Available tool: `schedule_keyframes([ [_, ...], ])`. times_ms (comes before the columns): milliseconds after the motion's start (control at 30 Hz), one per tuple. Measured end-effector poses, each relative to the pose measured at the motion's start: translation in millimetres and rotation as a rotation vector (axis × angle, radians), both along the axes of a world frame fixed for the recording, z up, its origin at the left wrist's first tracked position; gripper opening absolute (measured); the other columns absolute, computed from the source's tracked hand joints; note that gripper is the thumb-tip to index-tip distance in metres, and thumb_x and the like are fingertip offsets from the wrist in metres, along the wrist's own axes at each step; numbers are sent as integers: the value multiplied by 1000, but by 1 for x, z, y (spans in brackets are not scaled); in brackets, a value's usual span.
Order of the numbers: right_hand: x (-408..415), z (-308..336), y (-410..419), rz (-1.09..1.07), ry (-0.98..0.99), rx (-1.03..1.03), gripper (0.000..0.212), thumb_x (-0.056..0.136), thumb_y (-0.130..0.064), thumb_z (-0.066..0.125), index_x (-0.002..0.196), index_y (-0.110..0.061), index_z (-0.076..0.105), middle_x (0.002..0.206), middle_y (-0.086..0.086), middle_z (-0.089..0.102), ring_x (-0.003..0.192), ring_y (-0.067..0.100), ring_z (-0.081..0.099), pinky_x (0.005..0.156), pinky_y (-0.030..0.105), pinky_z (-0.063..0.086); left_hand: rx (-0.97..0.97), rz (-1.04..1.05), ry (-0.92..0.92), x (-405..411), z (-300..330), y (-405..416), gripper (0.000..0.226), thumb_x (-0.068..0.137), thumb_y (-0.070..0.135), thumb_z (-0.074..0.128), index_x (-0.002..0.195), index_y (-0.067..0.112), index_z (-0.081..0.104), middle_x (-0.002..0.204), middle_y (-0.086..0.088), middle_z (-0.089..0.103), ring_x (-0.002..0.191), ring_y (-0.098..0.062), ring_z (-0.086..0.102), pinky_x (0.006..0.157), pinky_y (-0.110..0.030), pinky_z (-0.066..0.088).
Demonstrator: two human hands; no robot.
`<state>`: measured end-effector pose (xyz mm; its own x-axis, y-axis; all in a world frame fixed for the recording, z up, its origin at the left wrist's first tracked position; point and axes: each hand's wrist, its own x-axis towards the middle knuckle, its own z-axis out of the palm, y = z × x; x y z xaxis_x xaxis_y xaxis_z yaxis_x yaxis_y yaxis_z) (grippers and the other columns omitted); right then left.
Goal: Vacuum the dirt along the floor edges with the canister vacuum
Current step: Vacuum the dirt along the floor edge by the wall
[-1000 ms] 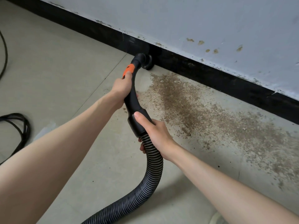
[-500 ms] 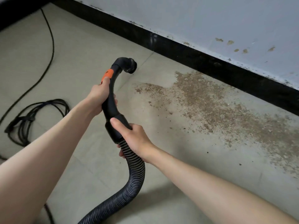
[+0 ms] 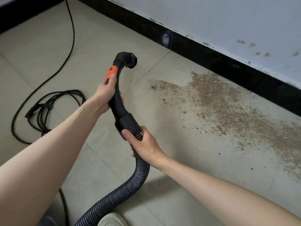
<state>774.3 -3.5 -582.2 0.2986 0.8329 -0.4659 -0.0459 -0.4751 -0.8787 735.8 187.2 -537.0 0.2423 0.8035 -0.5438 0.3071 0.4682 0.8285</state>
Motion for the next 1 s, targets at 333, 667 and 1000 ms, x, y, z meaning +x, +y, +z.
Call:
schedule_keyframes([
  [333, -14, 4, 9, 228, 418, 34, 18, 101, -27, 53, 101, -11, 45, 75, 3, 50, 65, 16, 53, 73, 34, 49, -74, -175, 14, 0, -6, 5, 38, 99, 38, 48, 118, 6, 42, 73, -9, 49, 53, -20, 51, 46, -25, 51],
  [667, -15, -11, 9, 266, 473, -32, 11, 97, -18, 60, 92, -21, 51, 89, -2, 54, 98, 20, 50, 94, 33, 41, -364, -159, -302, -4, -15, -3, 39, 99, 44, 44, 103, 6, 50, 75, -6, 58, 55, -17, 57, 54, -26, 53],
  [1000, -16, -11, 8, 287, 372, -27, 13, 92, -21, 69, 90, -25, 56, 85, -12, 59, 79, -2, 54, 76, 13, 45, -307, -266, -254, 7, -1, -5, 47, 91, 60, 48, 98, 13, 49, 61, 1, 54, 45, -14, 49, 45, -22, 46],
])
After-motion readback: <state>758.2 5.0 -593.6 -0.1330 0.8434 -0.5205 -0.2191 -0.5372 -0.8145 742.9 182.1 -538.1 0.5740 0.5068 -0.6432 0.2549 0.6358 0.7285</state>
